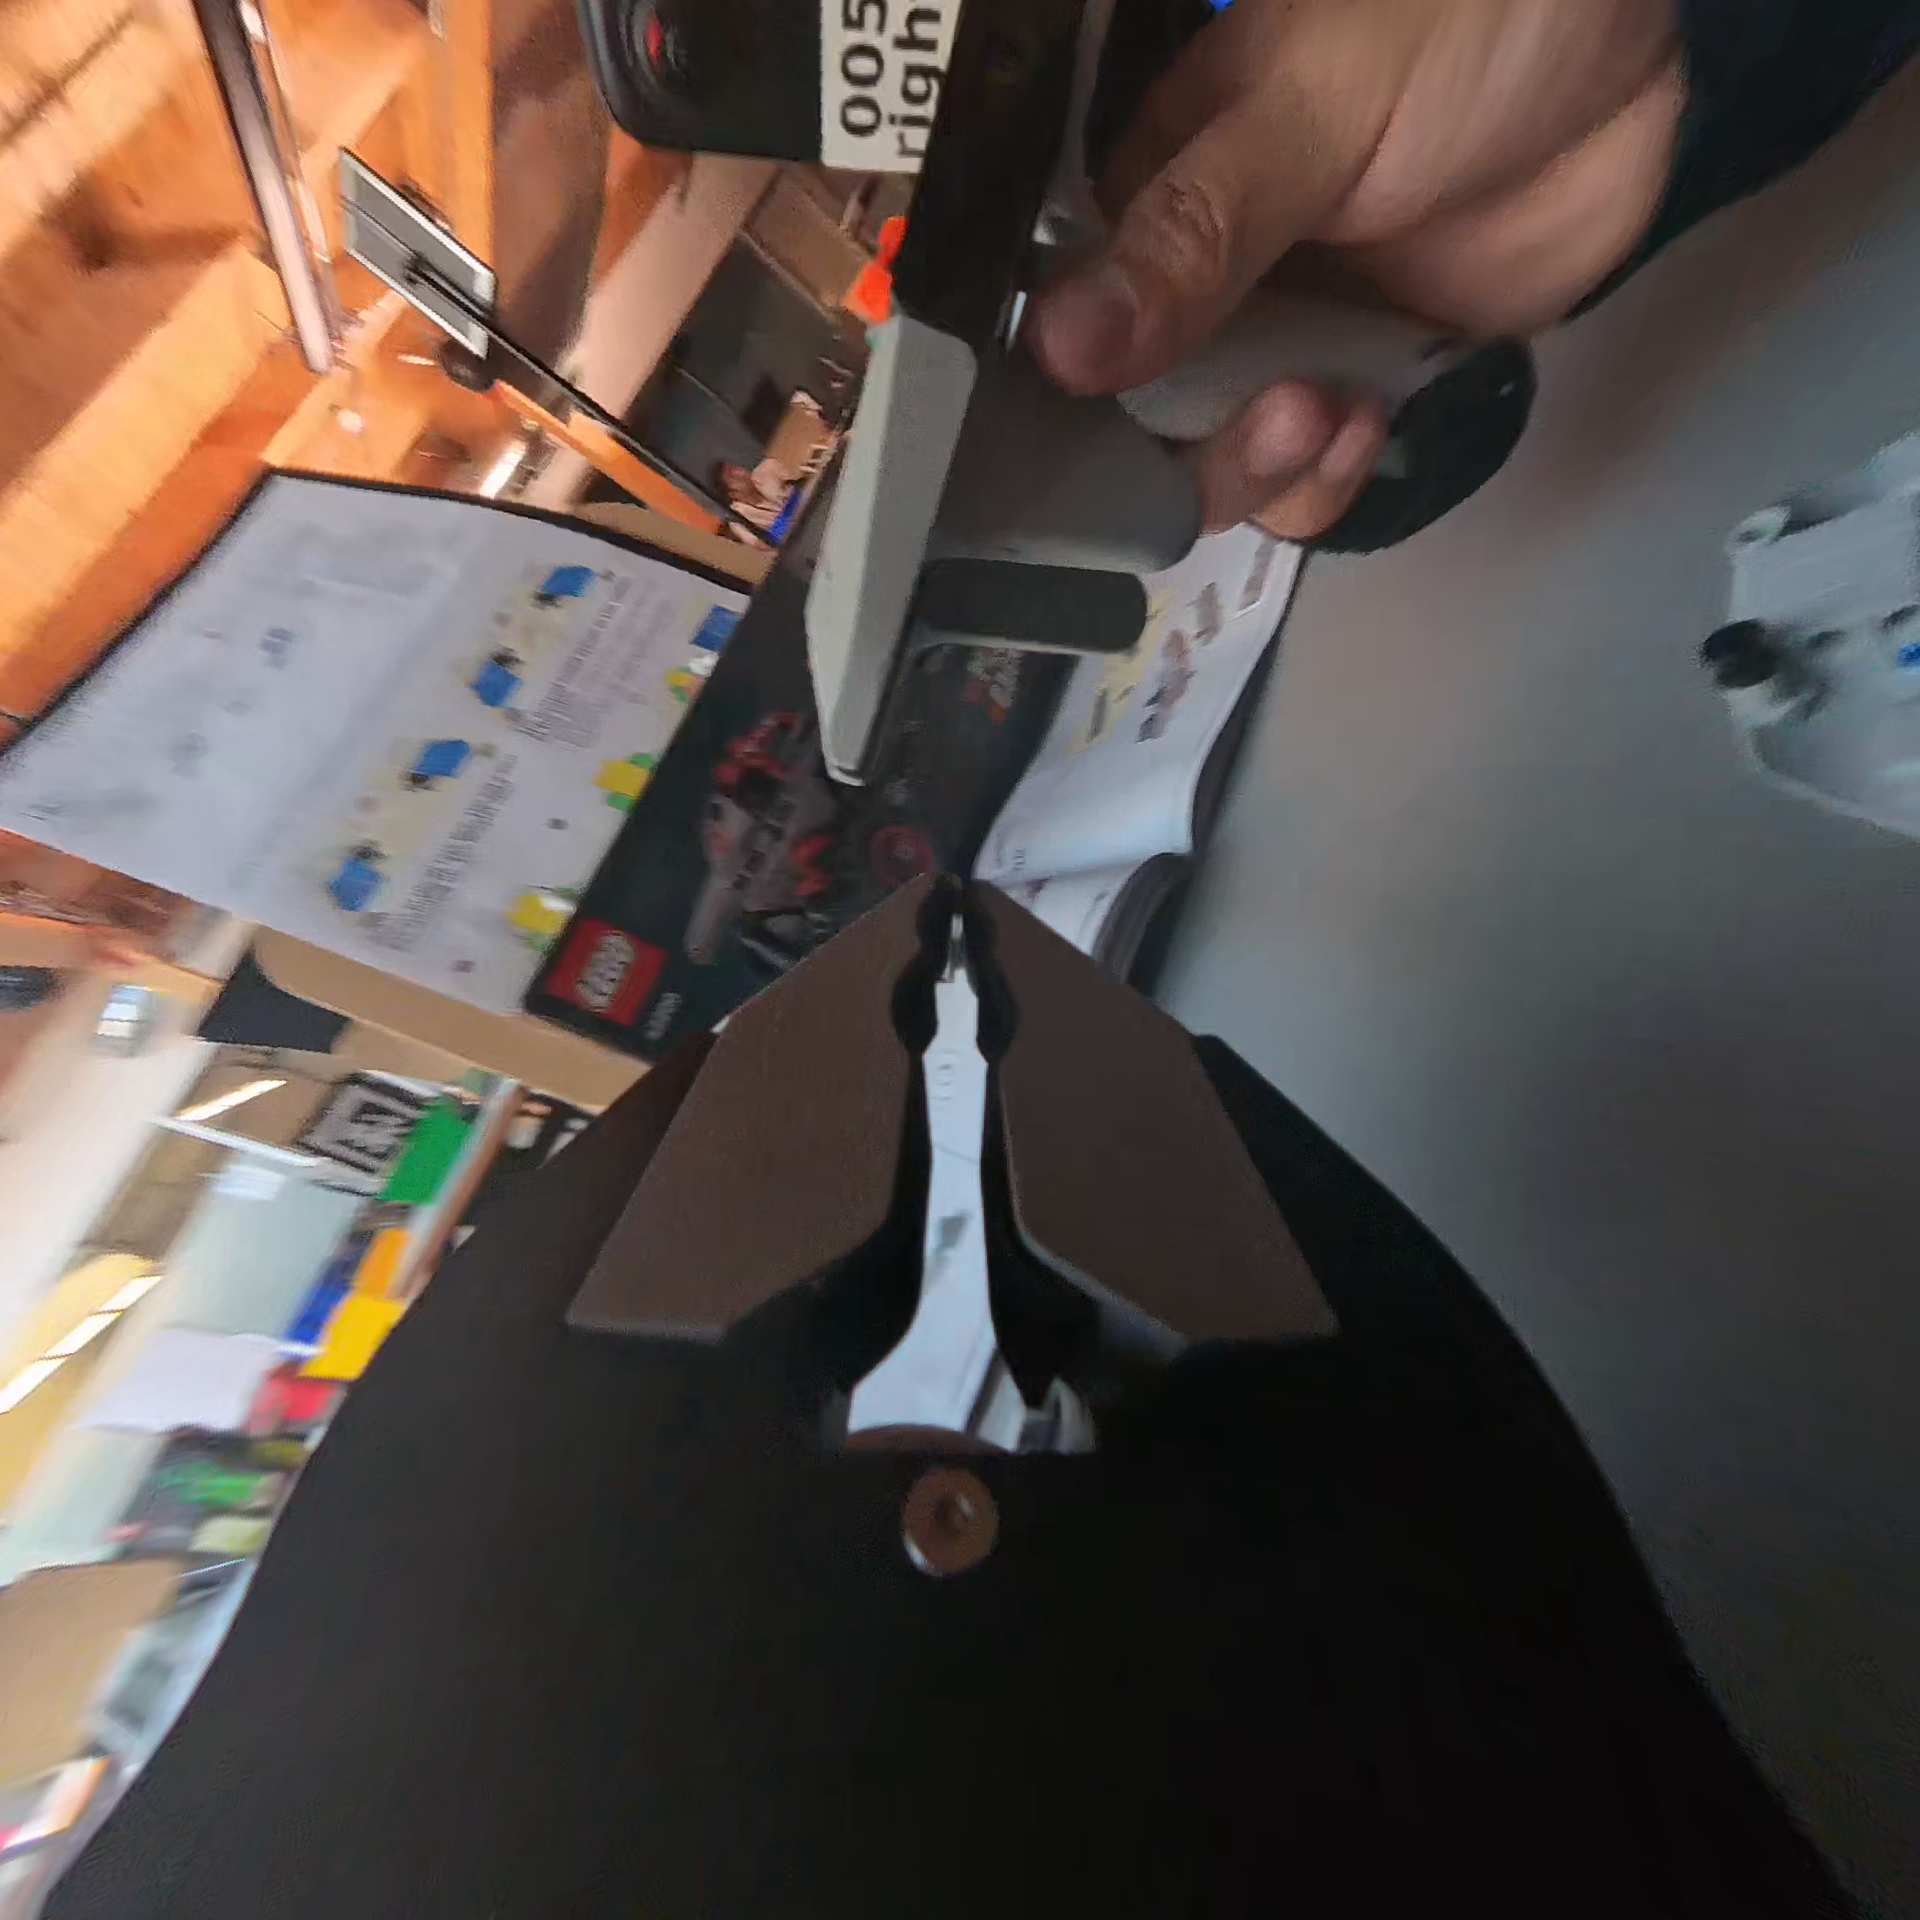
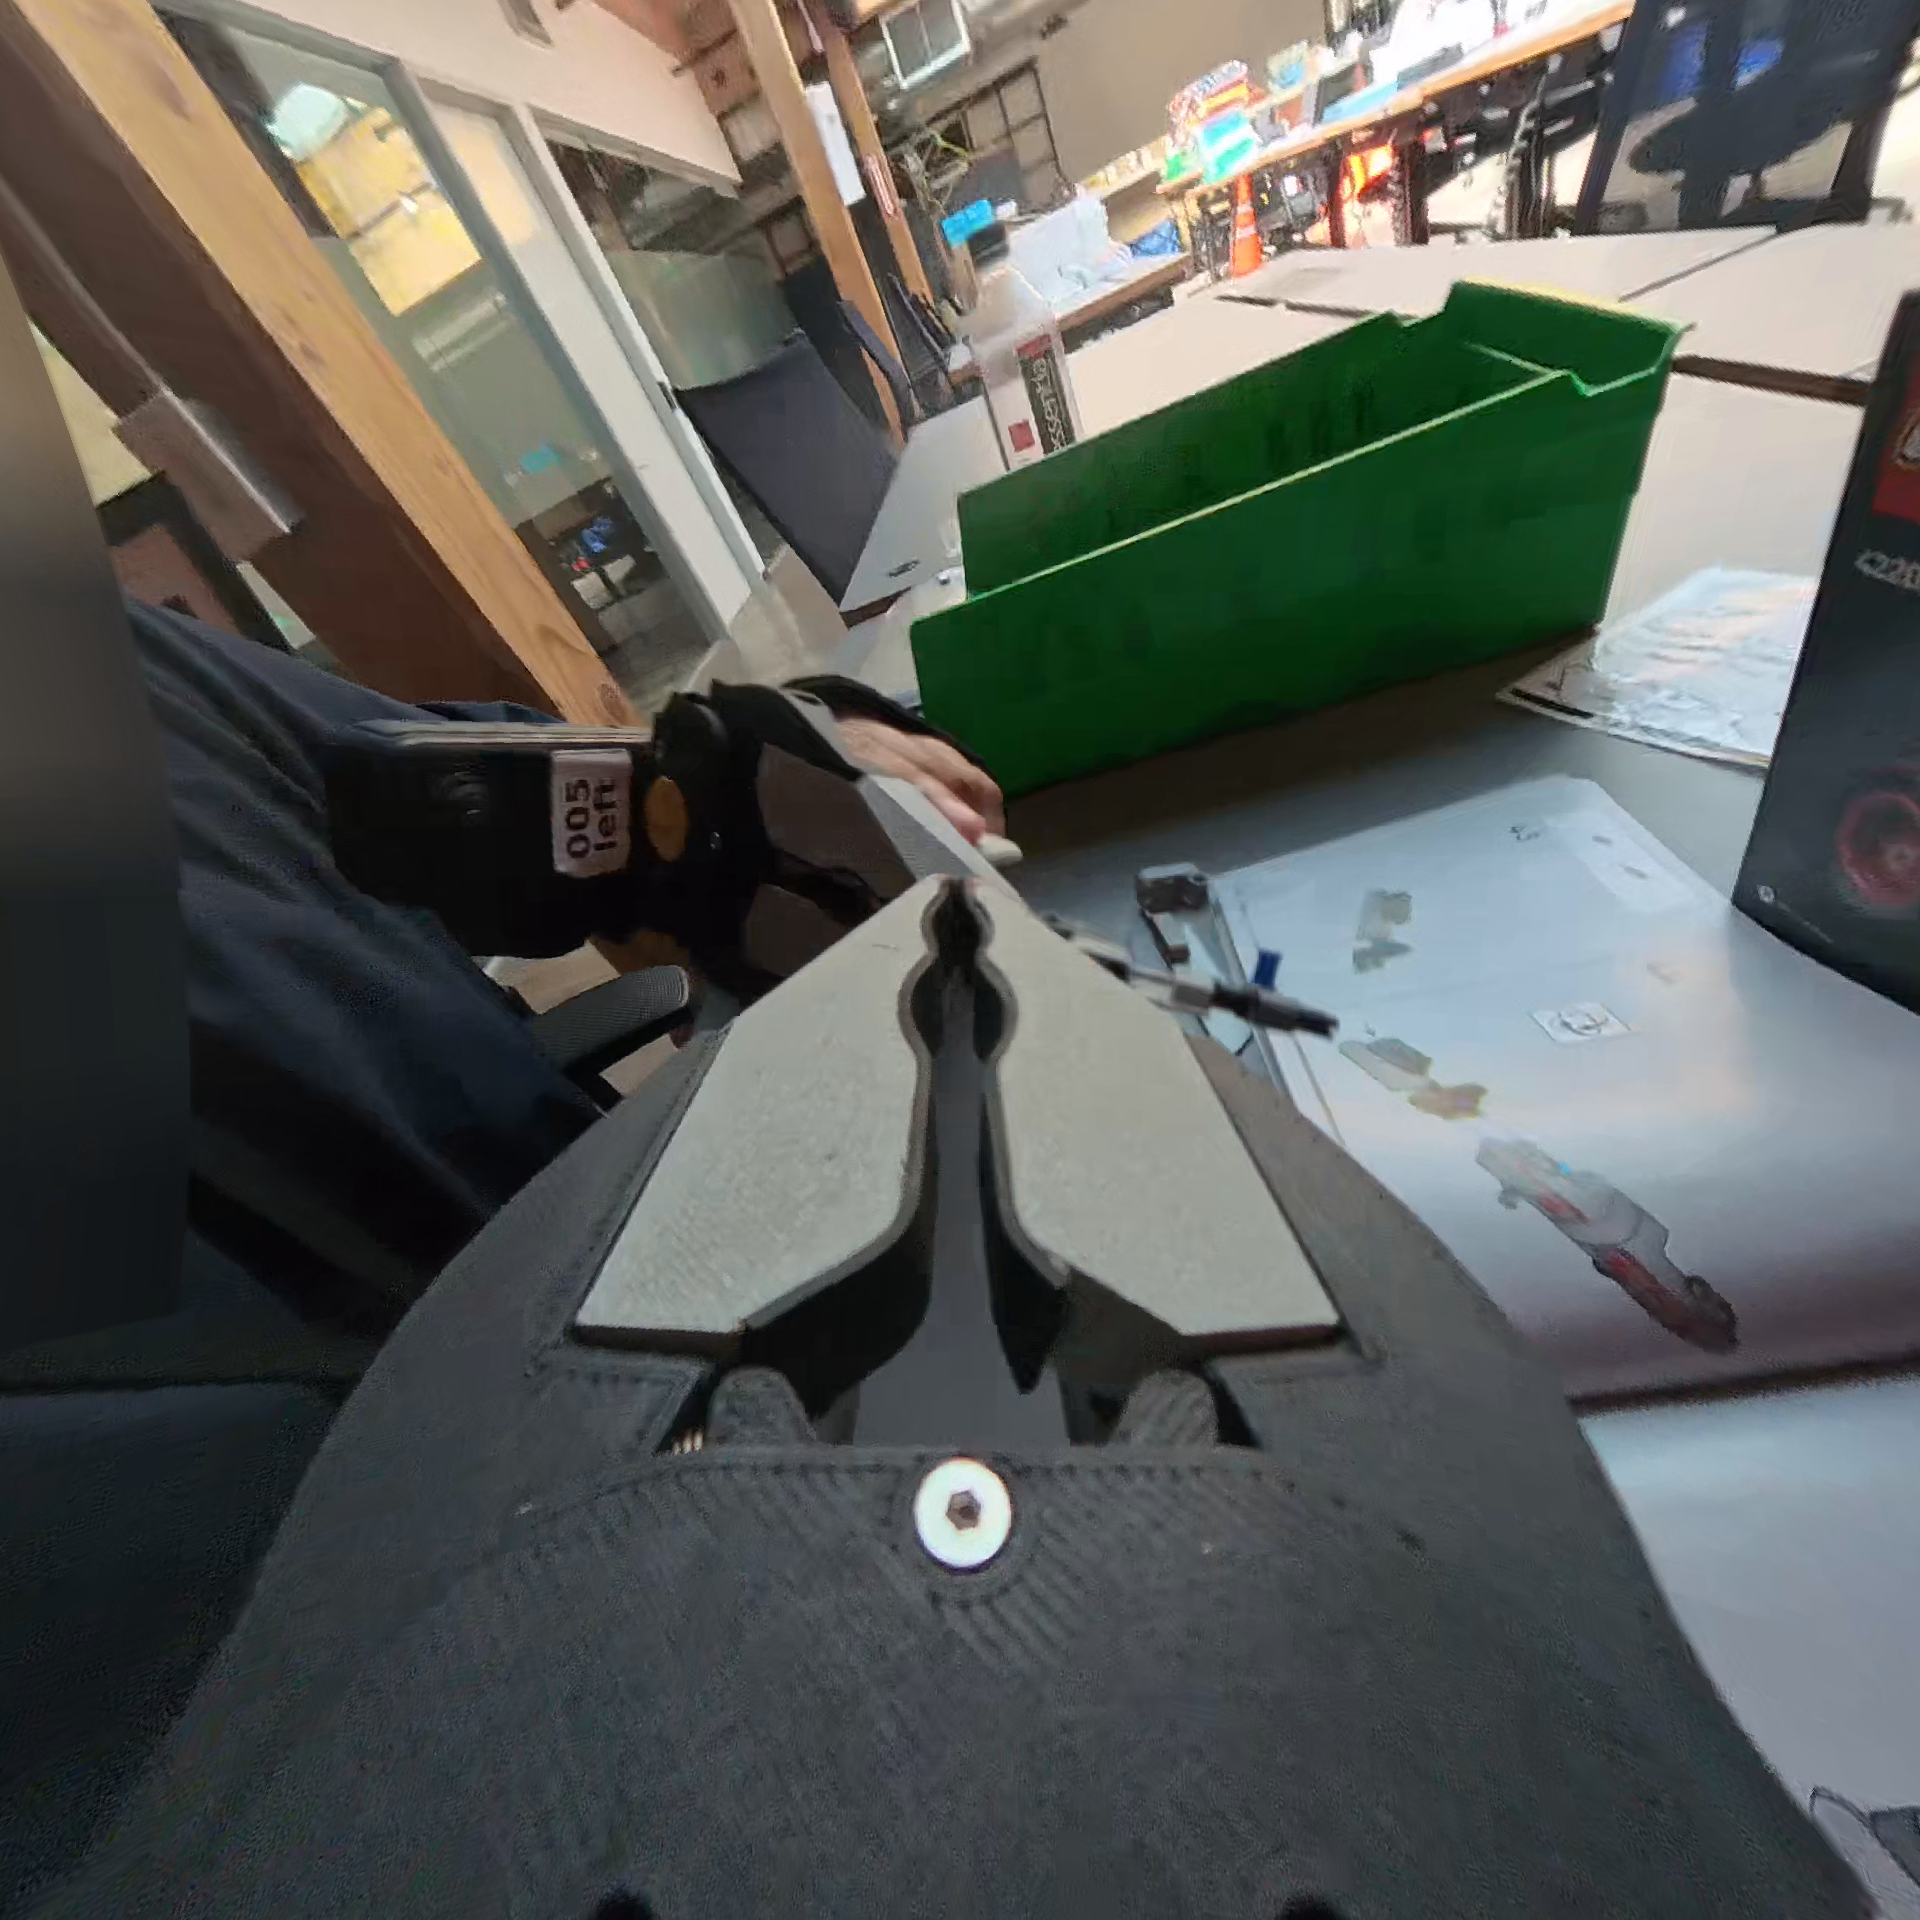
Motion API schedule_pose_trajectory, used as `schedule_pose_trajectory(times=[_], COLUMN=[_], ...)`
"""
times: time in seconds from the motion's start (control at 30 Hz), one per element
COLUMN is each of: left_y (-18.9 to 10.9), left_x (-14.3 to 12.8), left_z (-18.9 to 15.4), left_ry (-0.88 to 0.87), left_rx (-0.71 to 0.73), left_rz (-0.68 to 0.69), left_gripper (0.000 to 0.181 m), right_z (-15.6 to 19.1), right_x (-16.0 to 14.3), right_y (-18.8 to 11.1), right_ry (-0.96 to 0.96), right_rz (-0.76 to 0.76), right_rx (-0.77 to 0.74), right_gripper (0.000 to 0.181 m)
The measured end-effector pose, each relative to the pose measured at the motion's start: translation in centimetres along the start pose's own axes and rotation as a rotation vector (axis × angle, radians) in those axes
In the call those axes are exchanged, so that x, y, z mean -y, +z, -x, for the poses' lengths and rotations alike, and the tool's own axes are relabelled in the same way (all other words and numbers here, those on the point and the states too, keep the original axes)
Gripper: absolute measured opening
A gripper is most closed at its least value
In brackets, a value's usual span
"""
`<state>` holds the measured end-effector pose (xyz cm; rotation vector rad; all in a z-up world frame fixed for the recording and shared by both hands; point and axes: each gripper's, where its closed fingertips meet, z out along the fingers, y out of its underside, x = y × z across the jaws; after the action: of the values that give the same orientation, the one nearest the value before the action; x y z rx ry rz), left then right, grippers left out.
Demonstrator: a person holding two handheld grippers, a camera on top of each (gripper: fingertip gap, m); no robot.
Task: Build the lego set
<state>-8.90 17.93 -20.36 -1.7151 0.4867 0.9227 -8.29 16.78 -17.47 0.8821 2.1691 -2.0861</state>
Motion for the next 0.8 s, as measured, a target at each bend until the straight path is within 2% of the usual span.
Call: schedule_pose_trajectory(times=[0.03,0.13,0.2,0.3,0.37,0.43,0.47,0.5,0.57,0.67,0.73,0.8], left_y=[0.2,0.7,0.8,0.1,-0.3,-0.9,-1.3,-1.4,-1.5,-1.5,-1.4,-1.3], left_x=[-0.2,-1.8,-3.2,-2.1,-2.4,-2.7,-3.0,-3.6,-4.2,-4.1,-4.5,-5.4], left_z=[-0.5,-1.8,-2.2,0.4,1.6,1.1,0.4,0.3,0.1,-1.8,-2.4,-2.2], left_ry=[-0.045,-0.064,-0.198,-0.738,-1.117,-1.312,-1.339,-1.355,-1.367,-1.329,-1.276,-1.221], left_rx=[-0.031,-0.103,-0.166,-0.251,-0.374,-0.535,-0.604,-0.597,-0.562,-0.637,-0.624,-0.569], left_rz=[-0.001,0.077,0.147,0.019,-0.043,-0.052,-0.012,0.012,0.035,0.126,0.180,0.218], left_gripper=[0.000,0.000,0.000,0.000,0.000,0.000,0.000,0.000,0.000,0.000,0.014,0.015], right_z=[0.0,-1.3,-2.6,-3.9,-4.1,-3.9,-3.9,-3.8,-3.8,-3.0,-2.9,-3.6], right_x=[0.1,-1.7,-2.0,-2.0,-2.5,-3.4,-4.1,-5.1,-6.7,-8.1,-9.0,-9.5], right_y=[0.1,0.1,-0.9,-2.3,-2.7,-2.3,-1.9,-1.5,-0.8,0.8,1.2,1.1], right_ry=[-0.008,-0.045,-0.079,-0.055,-0.018,0.007,0.014,0.017,0.001,-0.005,-0.027,-0.069], right_rz=[-0.004,0.123,0.156,0.161,0.182,0.213,0.249,0.298,0.373,0.424,0.481,0.516], right_rx=[-0.009,-0.108,-0.186,-0.224,-0.195,-0.155,-0.150,-0.143,-0.143,-0.101,-0.118,-0.172], right_gripper=[0.000,0.000,0.005,0.016,0.021,0.029,0.035,0.039,0.040,0.038,0.036,0.032])
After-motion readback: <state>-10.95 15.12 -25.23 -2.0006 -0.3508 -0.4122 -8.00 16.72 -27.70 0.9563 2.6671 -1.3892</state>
